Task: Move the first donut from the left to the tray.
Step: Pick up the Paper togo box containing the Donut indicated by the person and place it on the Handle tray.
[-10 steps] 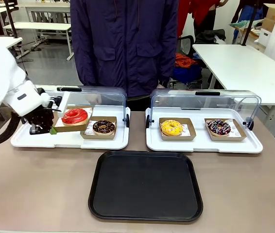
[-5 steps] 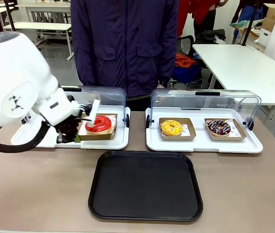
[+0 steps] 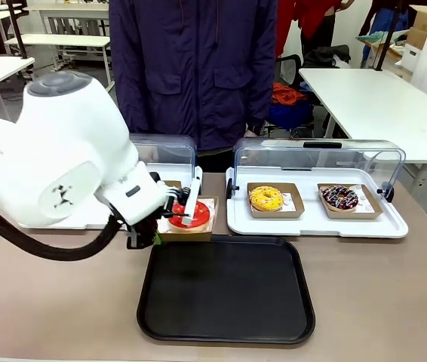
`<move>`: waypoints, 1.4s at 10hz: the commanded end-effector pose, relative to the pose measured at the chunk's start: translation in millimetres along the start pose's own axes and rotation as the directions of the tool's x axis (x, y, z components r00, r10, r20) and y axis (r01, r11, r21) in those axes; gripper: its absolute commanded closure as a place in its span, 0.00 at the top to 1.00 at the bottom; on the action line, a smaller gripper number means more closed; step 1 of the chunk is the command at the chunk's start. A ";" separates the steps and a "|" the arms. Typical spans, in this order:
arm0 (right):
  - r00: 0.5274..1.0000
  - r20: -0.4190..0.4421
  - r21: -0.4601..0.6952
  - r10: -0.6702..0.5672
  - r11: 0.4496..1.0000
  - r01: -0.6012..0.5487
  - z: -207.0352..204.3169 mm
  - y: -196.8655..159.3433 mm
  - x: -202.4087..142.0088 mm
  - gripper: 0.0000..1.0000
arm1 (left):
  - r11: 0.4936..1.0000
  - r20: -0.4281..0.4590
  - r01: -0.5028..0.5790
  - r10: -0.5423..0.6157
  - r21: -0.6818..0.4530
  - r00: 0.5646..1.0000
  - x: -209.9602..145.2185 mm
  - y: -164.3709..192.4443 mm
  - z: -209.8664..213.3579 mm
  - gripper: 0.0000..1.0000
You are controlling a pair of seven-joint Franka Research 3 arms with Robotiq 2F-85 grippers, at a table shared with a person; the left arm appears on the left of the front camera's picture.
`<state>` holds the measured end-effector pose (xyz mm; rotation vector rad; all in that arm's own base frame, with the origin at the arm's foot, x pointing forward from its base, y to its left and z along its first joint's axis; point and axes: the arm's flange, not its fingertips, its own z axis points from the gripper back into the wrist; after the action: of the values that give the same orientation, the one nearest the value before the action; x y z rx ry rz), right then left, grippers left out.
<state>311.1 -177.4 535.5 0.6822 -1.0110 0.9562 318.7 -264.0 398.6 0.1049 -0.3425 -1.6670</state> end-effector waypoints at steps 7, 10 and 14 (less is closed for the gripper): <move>0.999 0.022 -0.003 0.030 1.000 -0.030 1.3 -2.6 2.4 1.00 | 0.997 0.011 -0.038 0.038 0.070 0.999 16.9 -25.1 -4.3 0.02; 0.999 0.022 -0.003 0.030 1.000 -0.030 1.3 -2.6 2.4 1.00 | 0.996 -0.009 -0.005 0.006 0.090 1.000 50.8 -60.3 -25.9 0.02; 0.999 0.022 -0.003 0.030 1.000 -0.030 1.3 -2.6 2.4 1.00 | 0.999 -0.036 -0.011 0.013 0.037 0.999 69.5 -84.9 -56.9 0.02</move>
<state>310.9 -177.5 535.4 0.6823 -1.0113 0.9575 254.8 -346.5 340.5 0.1454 -0.3272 -1.6663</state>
